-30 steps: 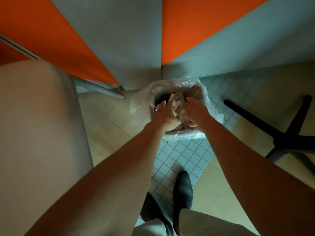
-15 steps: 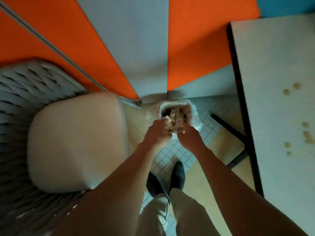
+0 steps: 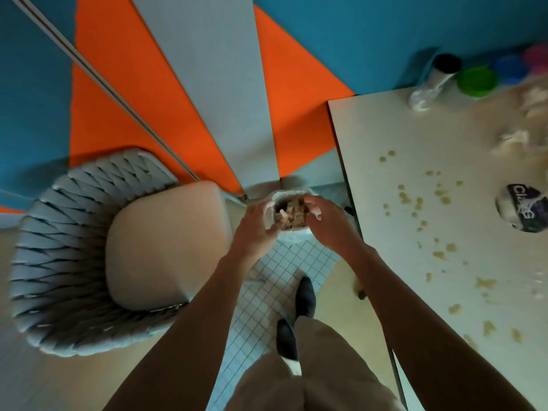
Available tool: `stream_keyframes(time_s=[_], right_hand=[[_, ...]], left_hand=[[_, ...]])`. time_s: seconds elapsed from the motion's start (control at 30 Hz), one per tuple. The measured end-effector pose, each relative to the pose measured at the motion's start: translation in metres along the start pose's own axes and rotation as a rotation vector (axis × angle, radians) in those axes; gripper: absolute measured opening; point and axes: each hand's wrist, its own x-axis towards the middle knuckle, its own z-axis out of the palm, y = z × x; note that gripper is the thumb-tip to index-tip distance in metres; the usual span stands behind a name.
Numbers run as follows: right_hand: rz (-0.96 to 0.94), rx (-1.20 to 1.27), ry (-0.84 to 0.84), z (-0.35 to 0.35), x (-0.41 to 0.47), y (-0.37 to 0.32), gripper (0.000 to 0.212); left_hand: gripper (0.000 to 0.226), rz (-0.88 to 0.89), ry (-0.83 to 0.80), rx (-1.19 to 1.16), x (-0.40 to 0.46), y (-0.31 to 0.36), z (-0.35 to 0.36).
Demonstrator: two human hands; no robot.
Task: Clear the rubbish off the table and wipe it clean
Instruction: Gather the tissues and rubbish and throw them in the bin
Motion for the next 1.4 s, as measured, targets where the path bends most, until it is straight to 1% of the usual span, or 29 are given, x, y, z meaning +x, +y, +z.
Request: stream_keyframes(time_s=[0.13,0.27,0.4,0.53,0.7,0.8,0.9,1.03,1.2,1.4], right_hand=[[-0.01,-0.083,0.041,-0.004,-0.056,0.008,0.038],[0.094,-0.11,0.06,0.0,-0.108,0.03,0.044],[0.147,-0.105,0.109,-0.004,-0.155,0.05,0.046],[0.212,-0.103,0.128,-0.009,-0.189,0.076,0.047],[0.287,-0.086,0.212,-0.029,-0.226,0.116,0.045],[0.33,-0.066,0.257,-0.05,-0.247,0.144,0.045],[0.35,-0.049,0.303,-0.077,-0.265,0.177,0.046],[0.365,-0.028,0.334,-0.121,-0.285,0.221,0.046],[0.359,-0.002,0.33,-0.181,-0.307,0.276,0.046],[0.361,-0.007,0.314,-0.243,-0.329,0.331,0.046]], left_hand=[[0.058,0.036,-0.036,0.027,-0.044,-0.007,0.009],[0.059,0.057,-0.058,0.062,-0.078,-0.007,0.022],[0.058,0.085,-0.115,0.106,-0.103,0.003,0.038],[0.053,0.152,-0.122,0.123,-0.116,0.015,0.059],[0.049,0.252,-0.125,0.14,-0.122,0.043,0.096],[0.043,0.319,-0.136,0.163,-0.125,0.072,0.124],[0.044,0.351,-0.167,0.178,-0.125,0.106,0.156],[0.047,0.337,-0.214,0.187,-0.127,0.155,0.199],[0.048,0.311,-0.214,0.249,-0.14,0.223,0.254],[0.045,0.324,-0.219,0.2,-0.148,0.298,0.315]])
